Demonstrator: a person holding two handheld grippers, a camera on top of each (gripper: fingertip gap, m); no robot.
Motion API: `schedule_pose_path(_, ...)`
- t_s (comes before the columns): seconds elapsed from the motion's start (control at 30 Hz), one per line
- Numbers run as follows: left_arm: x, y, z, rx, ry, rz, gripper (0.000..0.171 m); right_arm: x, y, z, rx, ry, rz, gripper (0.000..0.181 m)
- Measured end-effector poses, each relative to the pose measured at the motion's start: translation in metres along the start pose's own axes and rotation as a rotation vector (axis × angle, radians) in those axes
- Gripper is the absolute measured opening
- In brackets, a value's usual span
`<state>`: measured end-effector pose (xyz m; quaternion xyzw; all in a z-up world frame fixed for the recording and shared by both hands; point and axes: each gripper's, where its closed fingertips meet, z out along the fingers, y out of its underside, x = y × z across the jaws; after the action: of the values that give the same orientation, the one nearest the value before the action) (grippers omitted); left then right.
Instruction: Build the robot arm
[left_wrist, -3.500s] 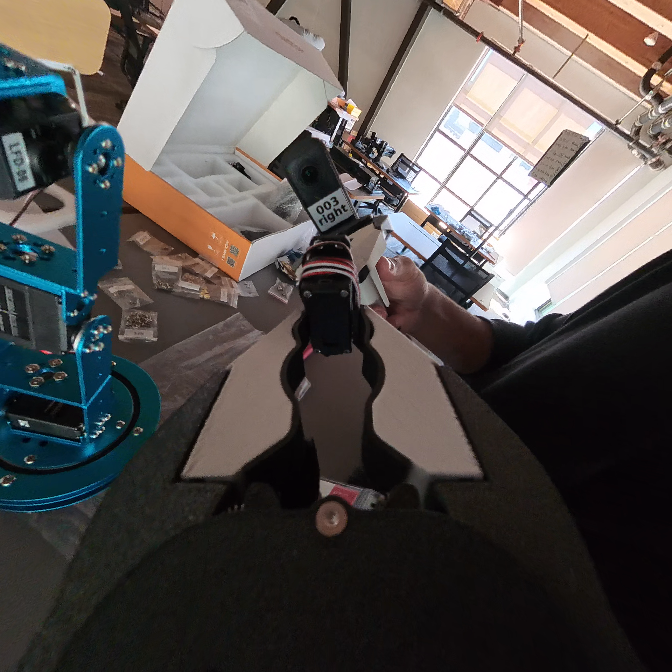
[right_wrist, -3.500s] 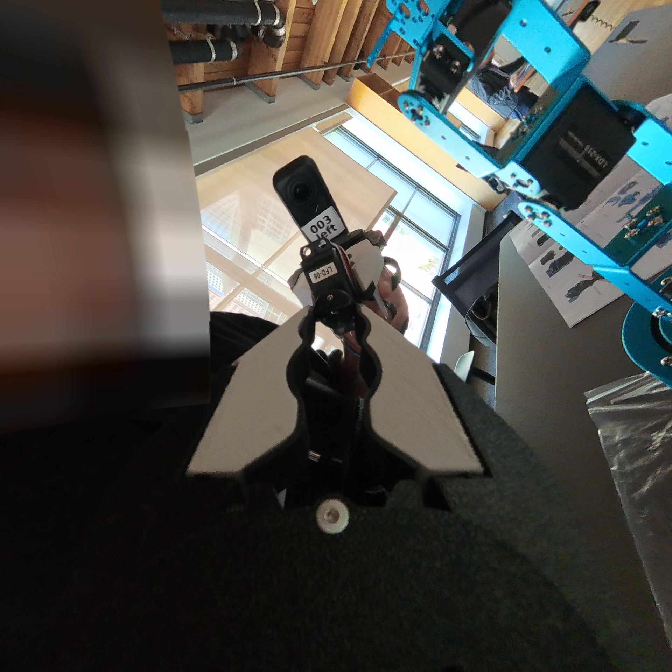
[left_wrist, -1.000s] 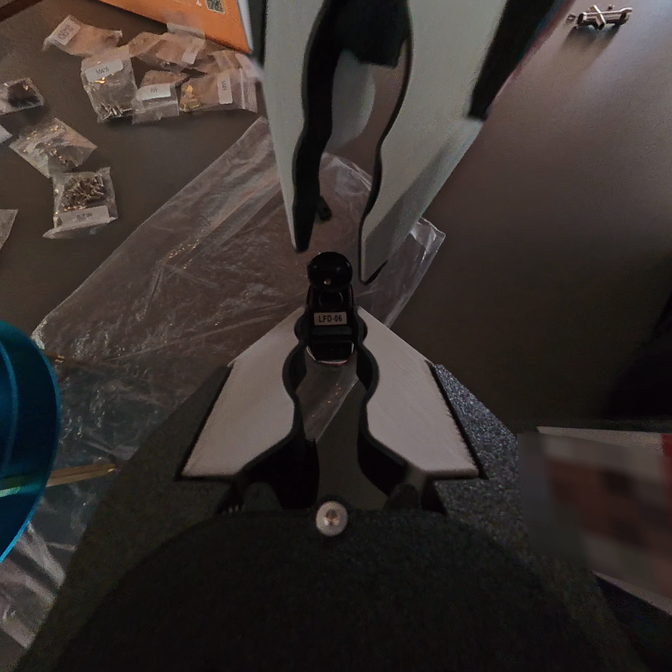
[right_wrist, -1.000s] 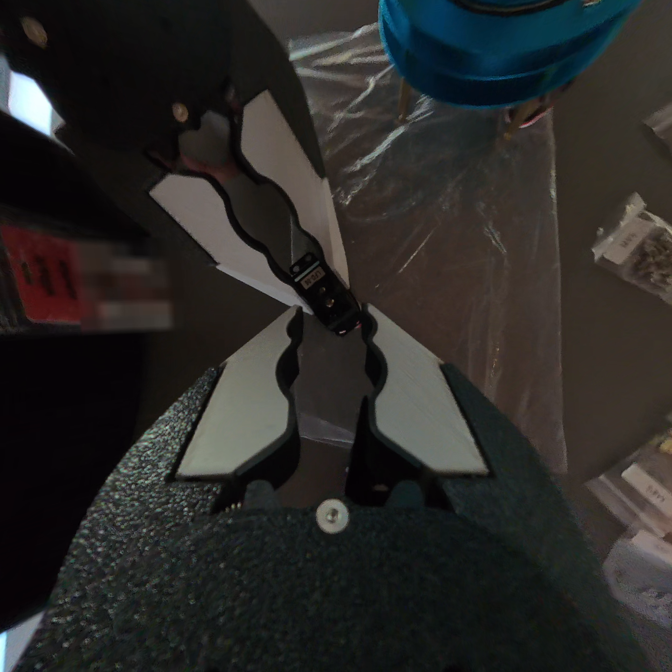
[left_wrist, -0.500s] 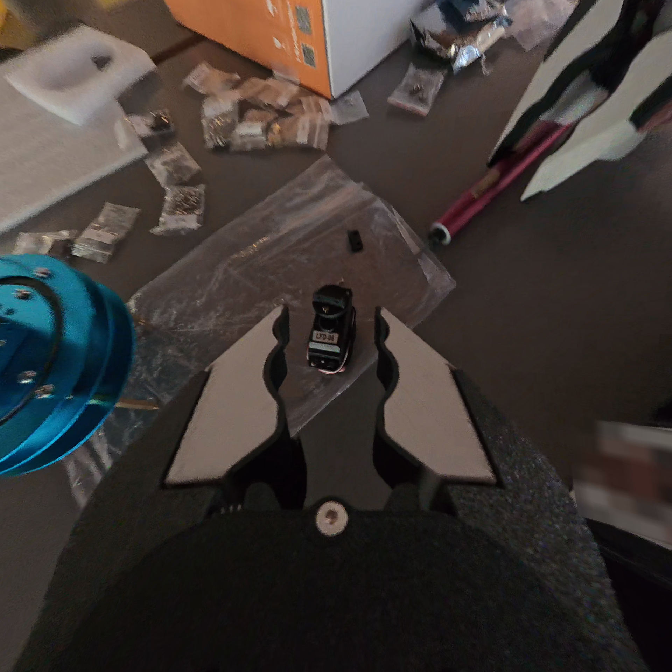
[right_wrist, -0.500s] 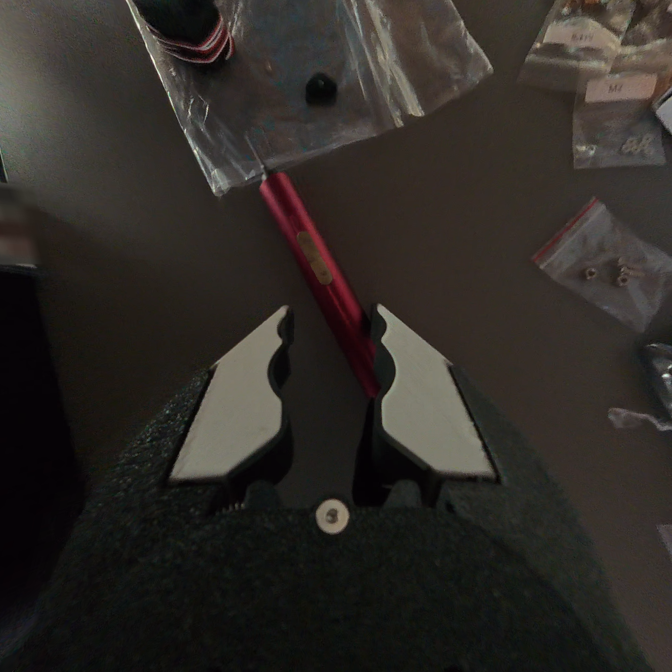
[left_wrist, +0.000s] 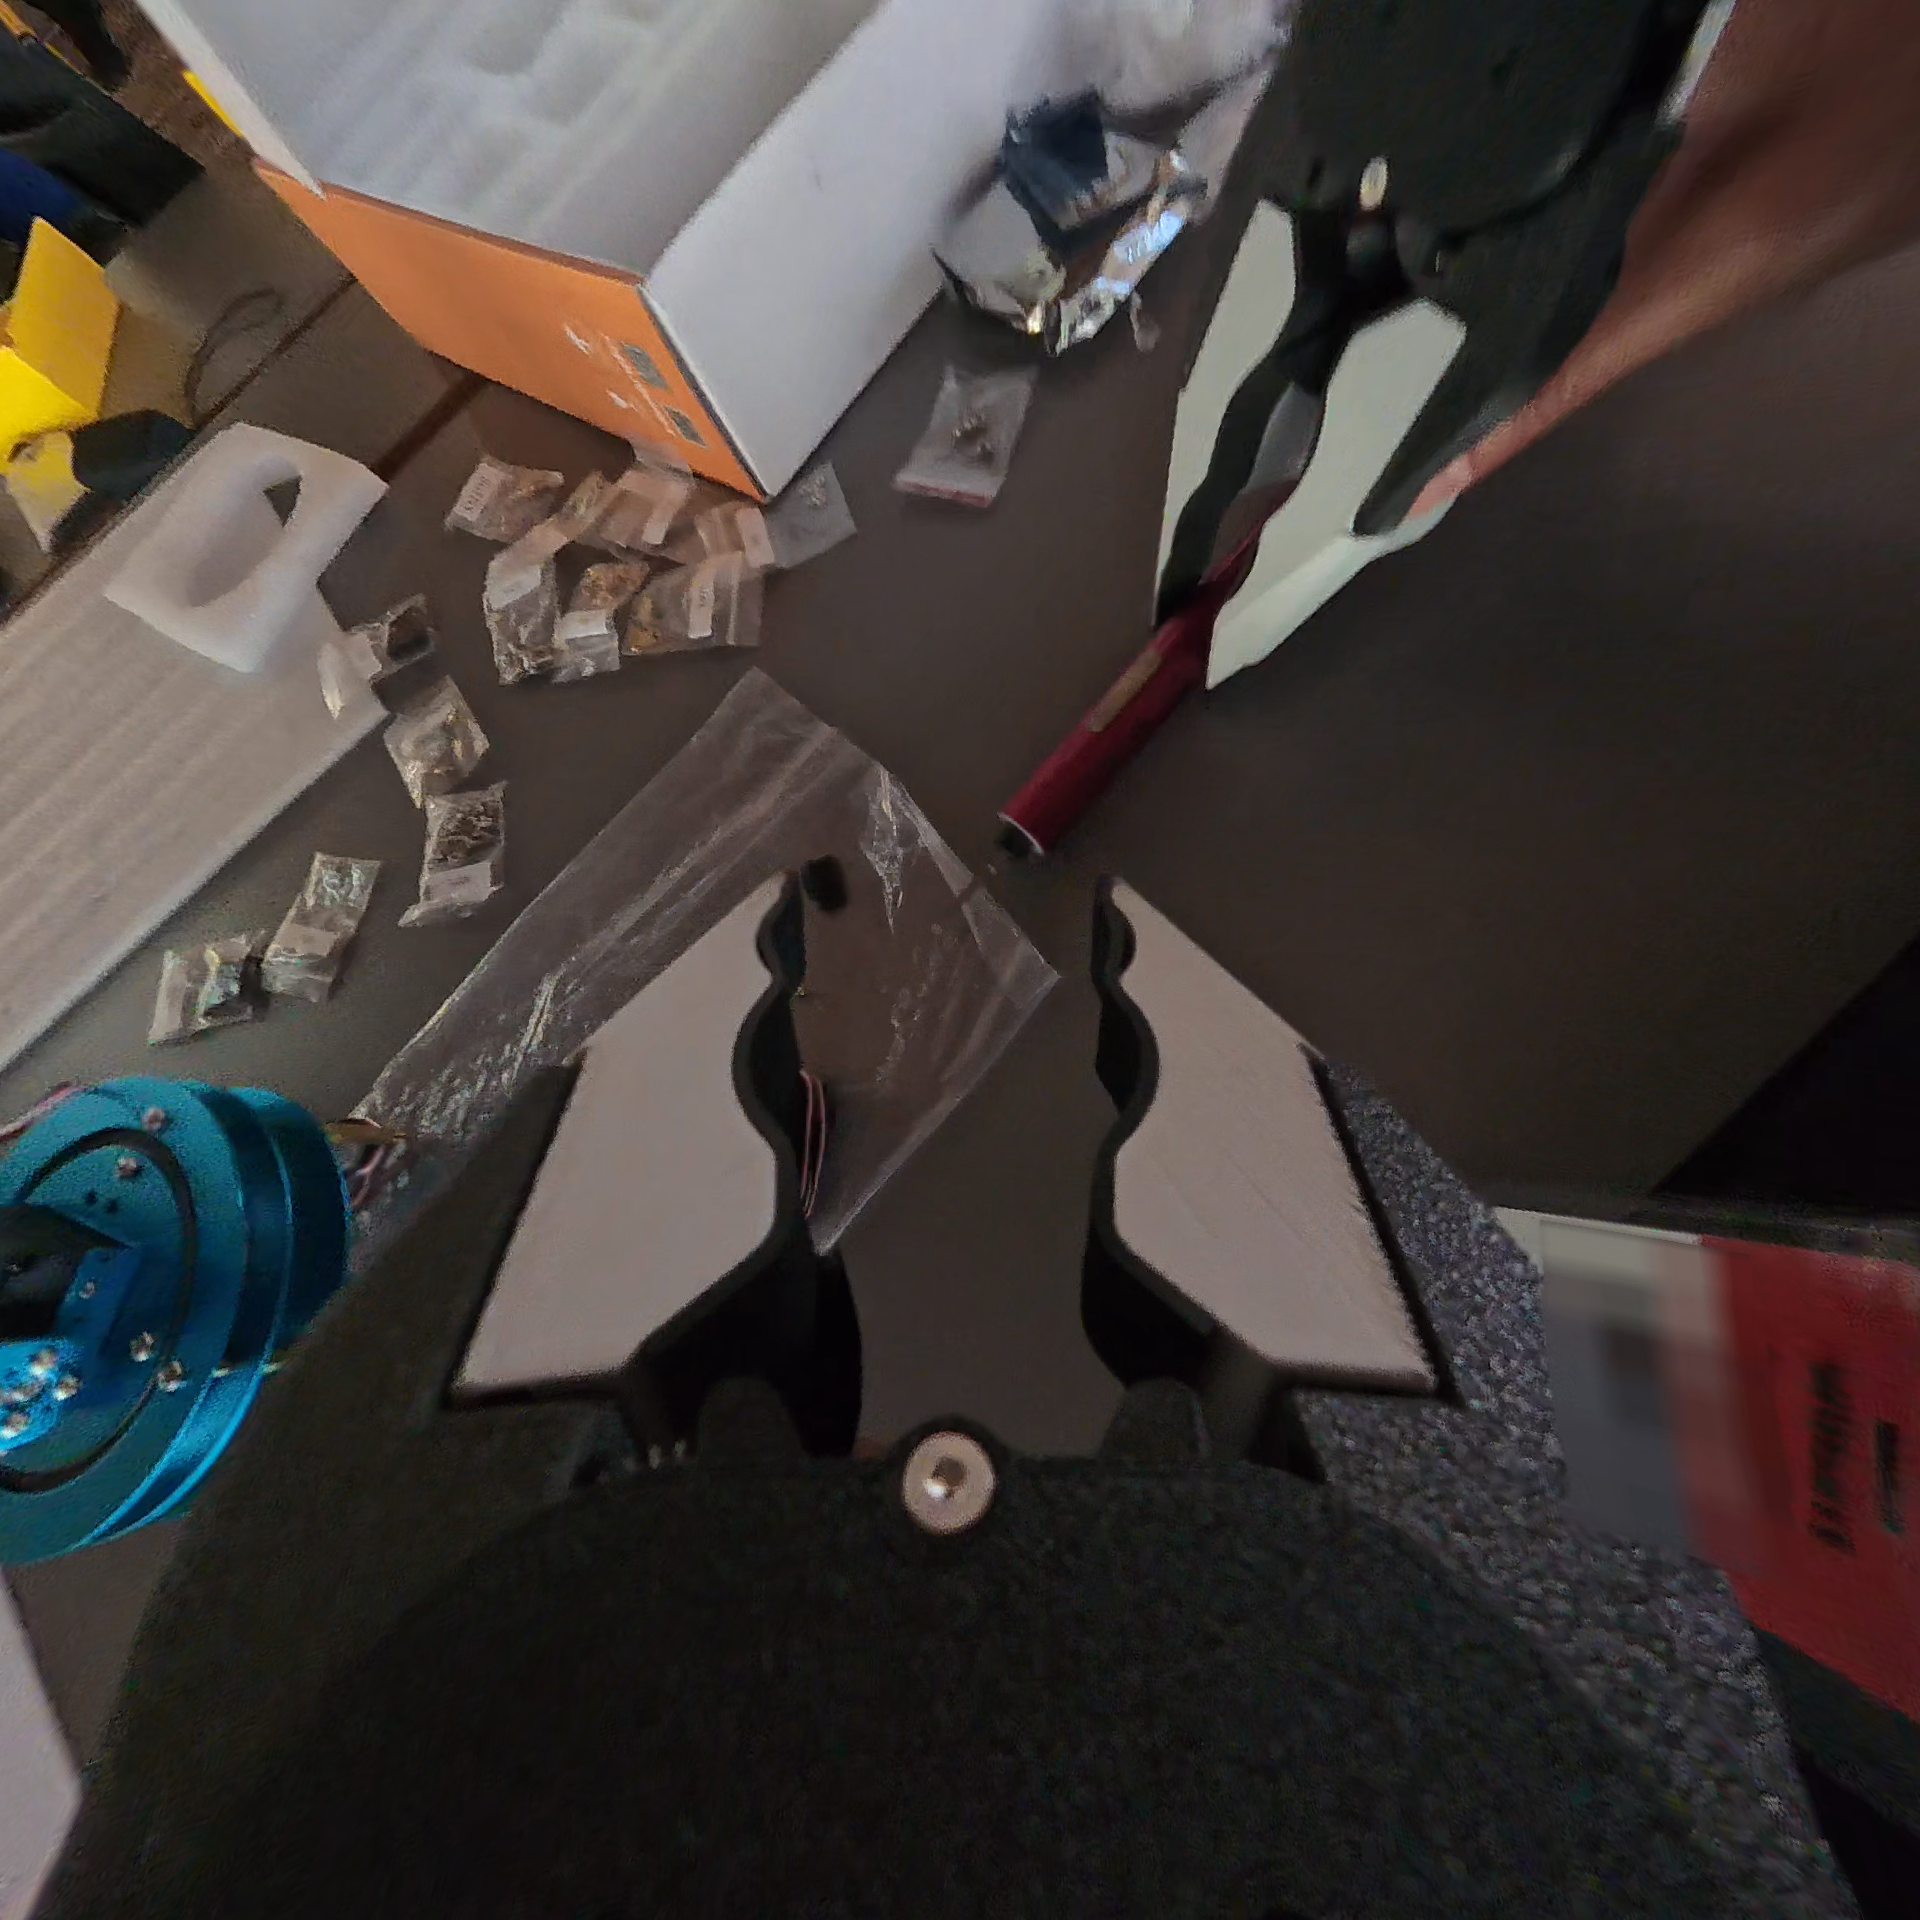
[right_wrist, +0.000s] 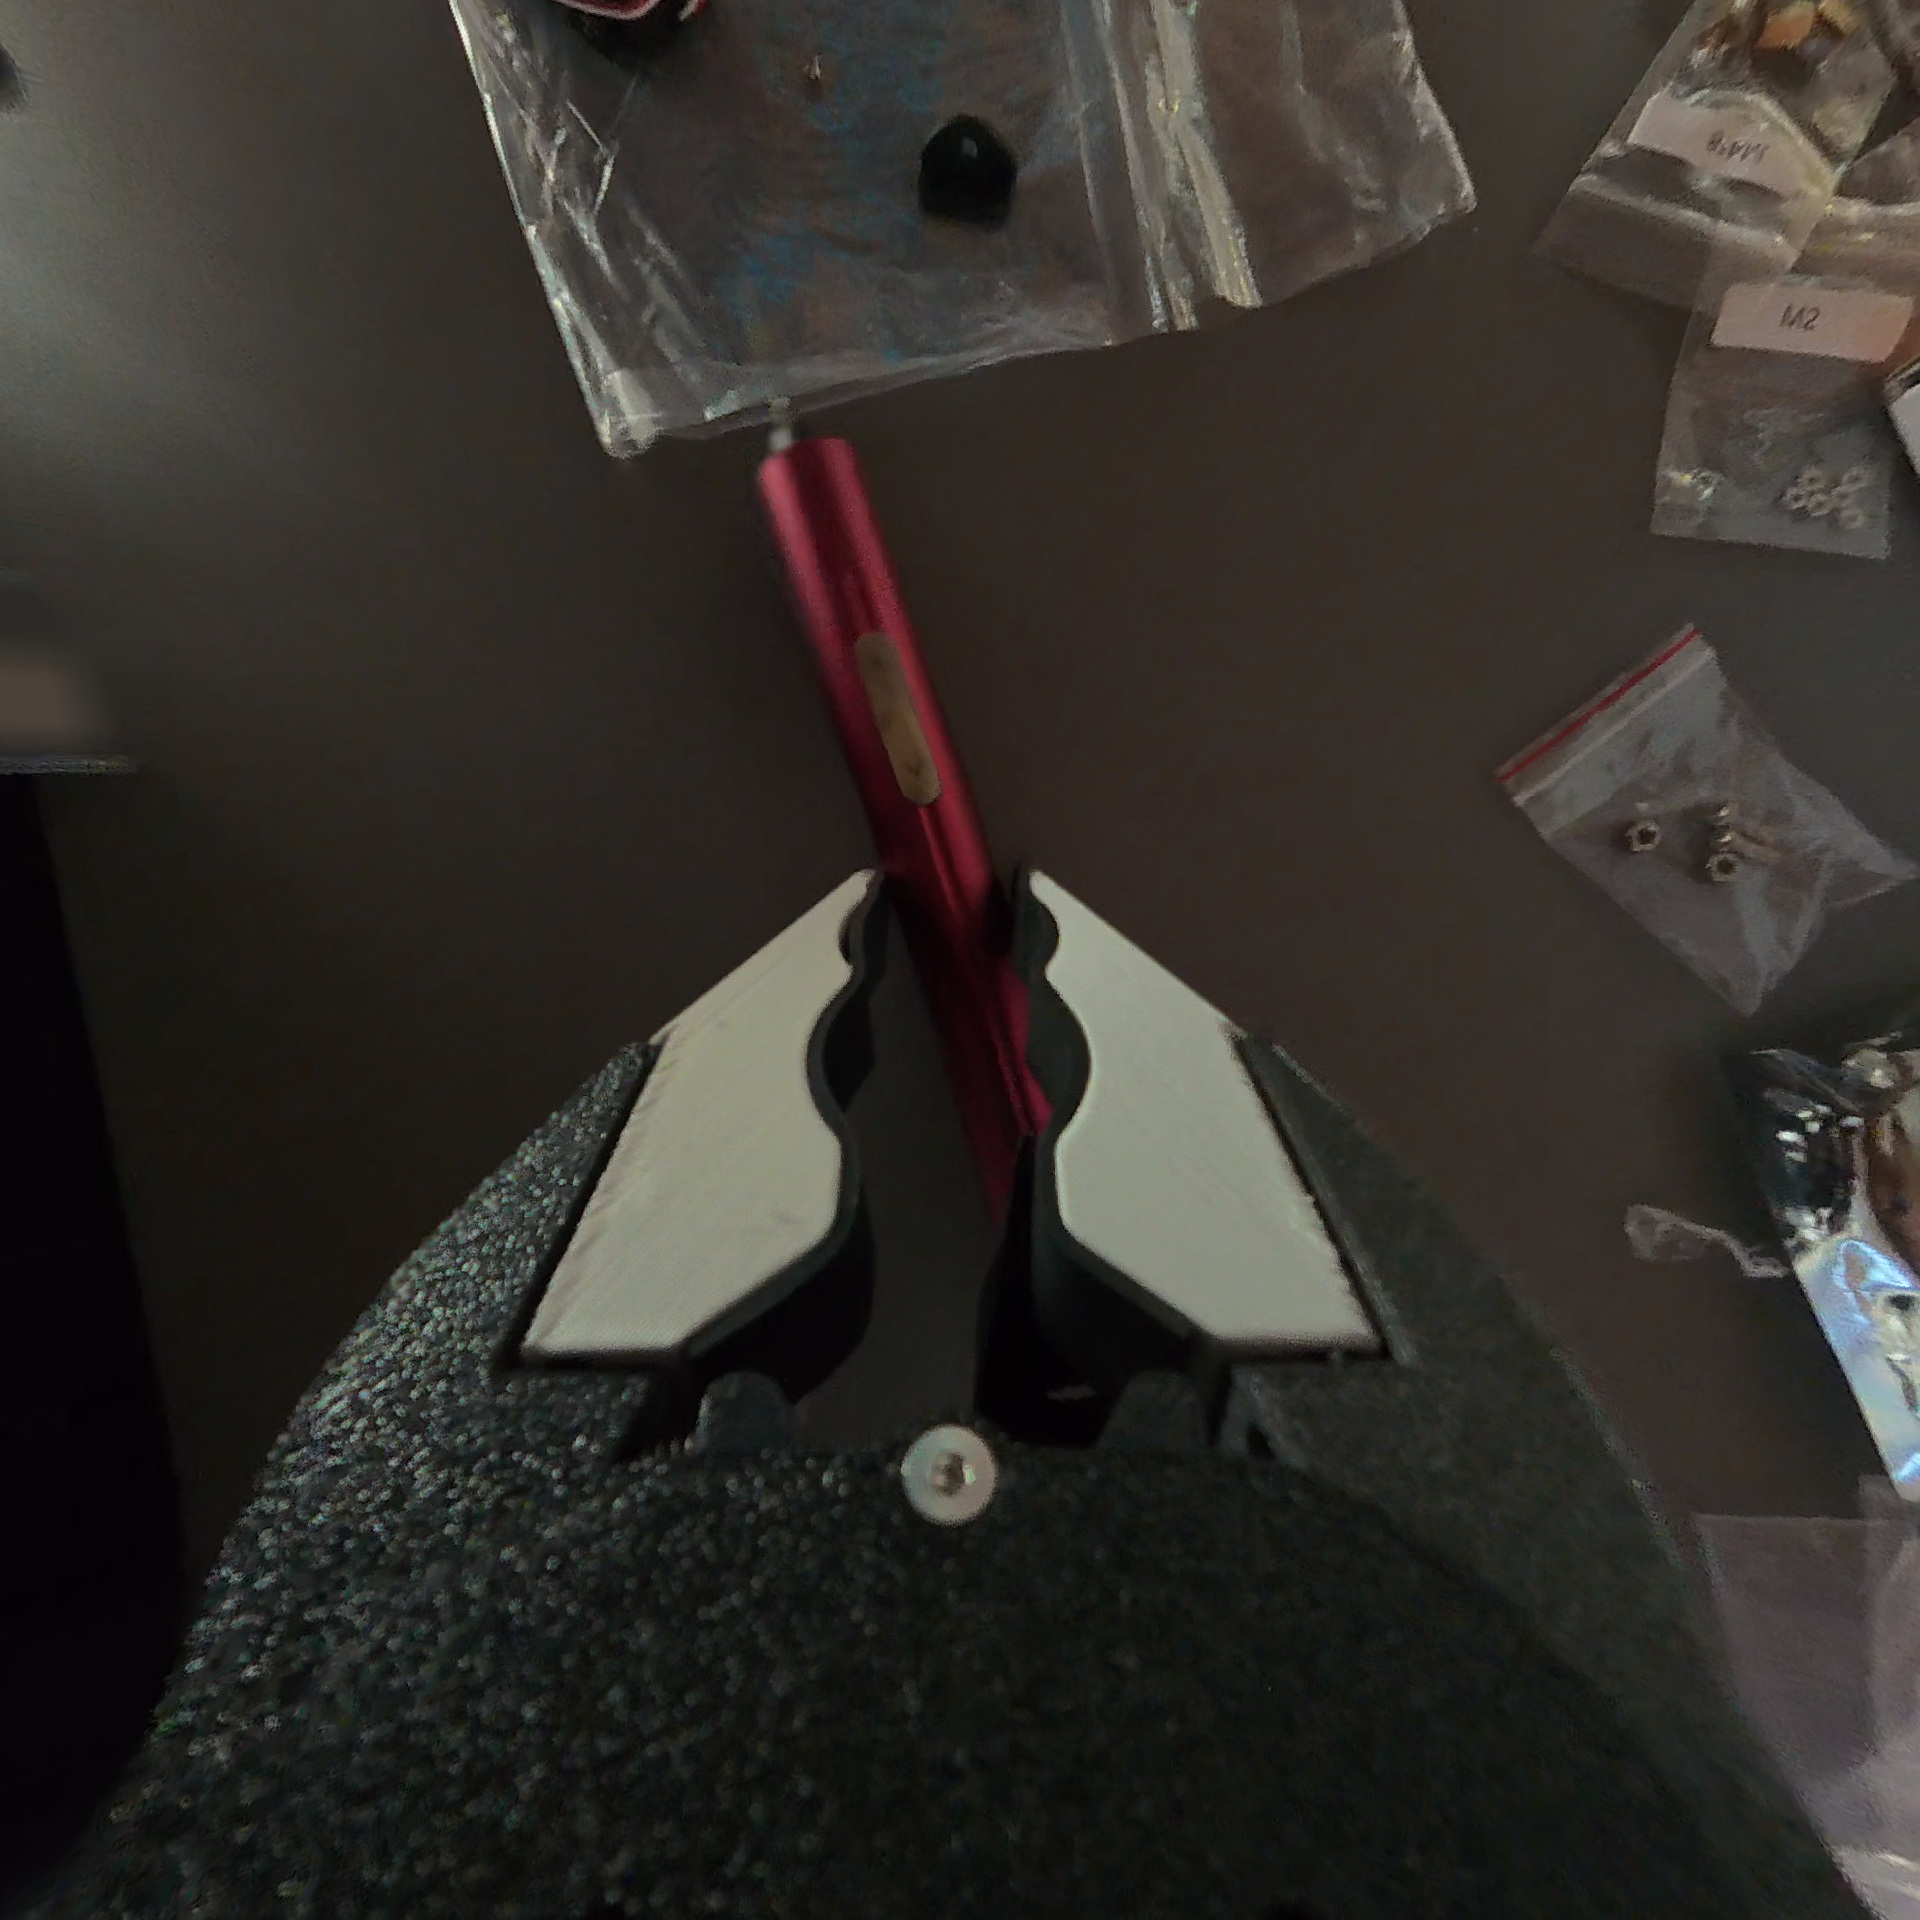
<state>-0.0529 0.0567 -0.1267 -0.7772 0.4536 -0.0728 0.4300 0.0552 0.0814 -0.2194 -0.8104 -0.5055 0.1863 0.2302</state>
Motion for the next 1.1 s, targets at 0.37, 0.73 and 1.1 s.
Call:
schedule_pose_path(0.37,0.041,0.02,0.071,-0.16,-0.058,0.288,0.06,0.005,0.0,-0.006,0.054,-0.127,0.138,0.02)
schedule_pose_path(0.73,0.023,-0.004,0.112,-0.177,-0.243,0.716,0.047,-0.016,-0.022,-0.036,0.116,-0.314,0.153,0.019)
schedule_pose_path(1.1,0.003,-0.061,0.057,0.053,-0.317,0.692,0.019,-0.026,-0.077,-0.126,0.405,-0.278,-0.01,0.022)
